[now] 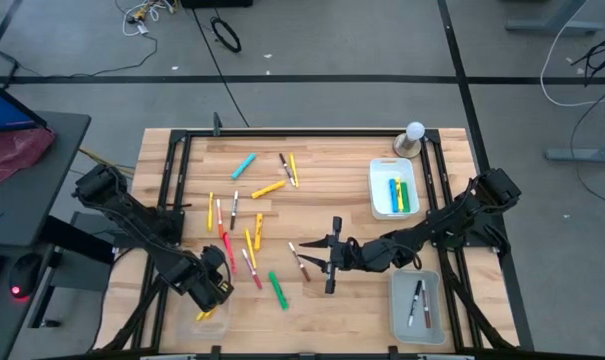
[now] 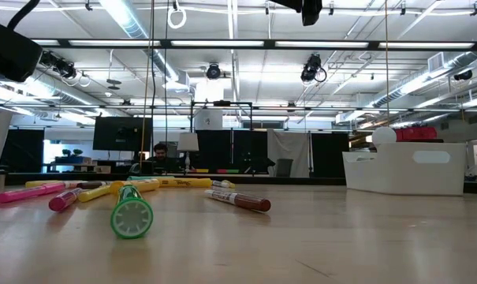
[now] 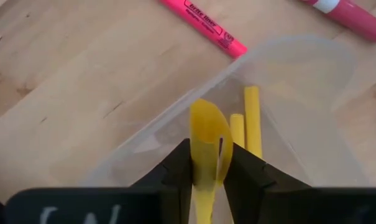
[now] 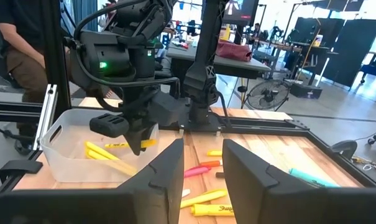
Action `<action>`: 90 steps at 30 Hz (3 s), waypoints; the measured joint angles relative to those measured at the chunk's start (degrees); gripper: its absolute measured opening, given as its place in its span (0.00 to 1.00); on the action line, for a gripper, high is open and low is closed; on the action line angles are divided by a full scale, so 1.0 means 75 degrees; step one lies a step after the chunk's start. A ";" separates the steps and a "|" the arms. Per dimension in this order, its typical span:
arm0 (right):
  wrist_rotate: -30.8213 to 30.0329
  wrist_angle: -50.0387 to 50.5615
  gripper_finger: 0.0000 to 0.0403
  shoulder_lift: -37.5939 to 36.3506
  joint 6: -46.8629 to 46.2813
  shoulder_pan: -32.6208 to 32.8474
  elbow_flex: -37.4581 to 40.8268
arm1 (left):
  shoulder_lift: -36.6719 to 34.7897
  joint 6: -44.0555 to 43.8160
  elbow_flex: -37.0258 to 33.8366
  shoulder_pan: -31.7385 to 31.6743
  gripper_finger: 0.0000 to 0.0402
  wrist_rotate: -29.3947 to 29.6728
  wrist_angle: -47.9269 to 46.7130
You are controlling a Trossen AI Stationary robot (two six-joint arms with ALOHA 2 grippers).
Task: Pick & Place Markers
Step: Put the yellow pen into the transparent bin, then put the yellow highlighter into the white bin
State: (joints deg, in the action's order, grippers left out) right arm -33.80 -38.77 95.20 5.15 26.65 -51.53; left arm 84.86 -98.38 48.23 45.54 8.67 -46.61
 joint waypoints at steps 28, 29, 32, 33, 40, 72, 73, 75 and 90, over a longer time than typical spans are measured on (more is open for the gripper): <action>0.0690 0.1722 0.51 0.1057 -0.3150 -0.0973 0.0000 | -0.0833 0.5196 0.0769 -0.0072 0.51 0.3838 0.1021; 0.0713 0.1721 0.54 0.1179 -0.3231 -0.1057 0.0000 | -0.0768 0.5401 0.0769 -0.0114 0.51 0.4585 0.1081; 0.0710 0.1728 0.60 0.1428 -0.3382 -0.1249 0.0000 | -0.0596 0.5378 0.0766 -0.0483 0.51 0.6302 0.1021; 0.0711 0.1787 0.61 0.1443 -0.3438 -0.1286 0.0000 | -0.0571 0.5338 0.0766 -0.0706 0.51 0.6523 0.0987; 0.0635 0.2858 0.61 0.0851 -0.3477 -0.1286 0.0006 | -0.0405 0.5980 0.0761 -0.2810 0.51 0.5469 0.0923; -0.0236 0.5579 0.42 -0.0594 -0.3963 -0.0219 0.0003 | 0.2615 0.9811 0.0794 -0.7724 0.24 0.1293 0.3607; -0.0239 0.5574 0.42 -0.0594 -0.3963 -0.0219 0.0004 | 0.2618 0.9826 0.0792 -0.7654 0.18 0.1400 0.3589; -0.0239 0.5295 0.42 -0.0594 -0.3961 -0.0219 0.0132 | 0.2623 0.9914 0.0787 -0.7503 0.15 0.1582 0.3574; -0.0119 -0.1697 0.47 -0.0459 -0.3672 -0.0402 0.3317 | 0.1170 1.0312 0.0743 -0.4743 0.15 0.1715 0.5785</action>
State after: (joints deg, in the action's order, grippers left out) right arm -34.69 -51.50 91.76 -22.39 23.64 -26.65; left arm 93.63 -21.04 53.80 9.97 21.53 -3.22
